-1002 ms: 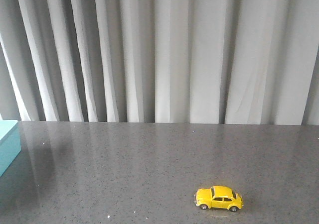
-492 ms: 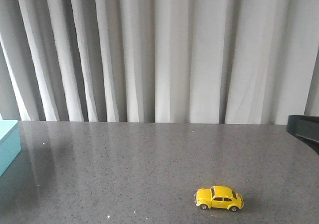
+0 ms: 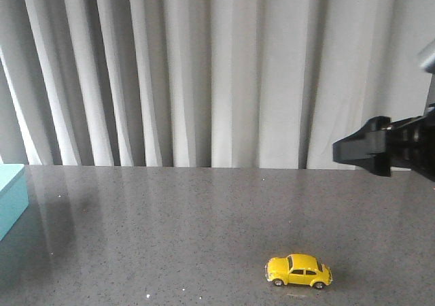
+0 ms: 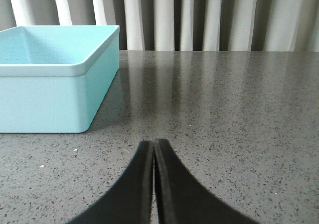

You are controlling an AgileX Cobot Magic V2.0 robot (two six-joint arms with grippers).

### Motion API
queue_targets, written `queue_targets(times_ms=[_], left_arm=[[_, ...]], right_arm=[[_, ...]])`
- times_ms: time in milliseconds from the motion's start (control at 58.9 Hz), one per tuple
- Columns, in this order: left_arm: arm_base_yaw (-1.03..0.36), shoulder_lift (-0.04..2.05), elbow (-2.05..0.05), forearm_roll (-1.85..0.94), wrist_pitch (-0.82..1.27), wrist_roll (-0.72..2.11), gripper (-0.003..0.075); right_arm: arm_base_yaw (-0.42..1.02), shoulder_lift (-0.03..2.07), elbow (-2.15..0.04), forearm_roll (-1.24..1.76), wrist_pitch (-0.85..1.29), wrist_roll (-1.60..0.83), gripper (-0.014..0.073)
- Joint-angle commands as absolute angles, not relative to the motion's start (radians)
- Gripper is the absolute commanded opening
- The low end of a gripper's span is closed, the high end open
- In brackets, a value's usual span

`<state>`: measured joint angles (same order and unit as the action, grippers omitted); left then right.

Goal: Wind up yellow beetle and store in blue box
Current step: 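Lower the right gripper down over the yellow beetle car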

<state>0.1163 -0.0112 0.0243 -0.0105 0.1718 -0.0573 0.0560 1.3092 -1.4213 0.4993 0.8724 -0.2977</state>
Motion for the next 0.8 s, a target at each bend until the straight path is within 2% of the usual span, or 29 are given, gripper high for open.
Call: queue_targets(times_ms=[0,136,238,509,781], left_arm=[[0.116,-0.026,0.01,-0.013,0.103,-0.067,-0.0006],[0.116,-0.026,0.01,-0.013,0.103,-0.067,-0.0006],[0.116,-0.026,0.01,-0.013,0.103,-0.067,-0.0006],[0.116,-0.026,0.01,-0.013,0.103,-0.067,-0.0006],[0.116,-0.026,0.01,-0.013,0.103,-0.067,-0.0006]], right_arm=[[0.149,1.381,-1.535,0.267,0.883,-0.115,0.0609],[0.281,1.52,-1.621,-0.05,0.954,0.123,0.0605],[0.31,1.62,-1.65,-0.165,0.979,0.25,0.0603],[0.31,1.828,-1.705,-0.166,1.037,0.302,0.0603],[0.306,1.93,-1.788,-0.163,1.071,0.311,0.0603]])
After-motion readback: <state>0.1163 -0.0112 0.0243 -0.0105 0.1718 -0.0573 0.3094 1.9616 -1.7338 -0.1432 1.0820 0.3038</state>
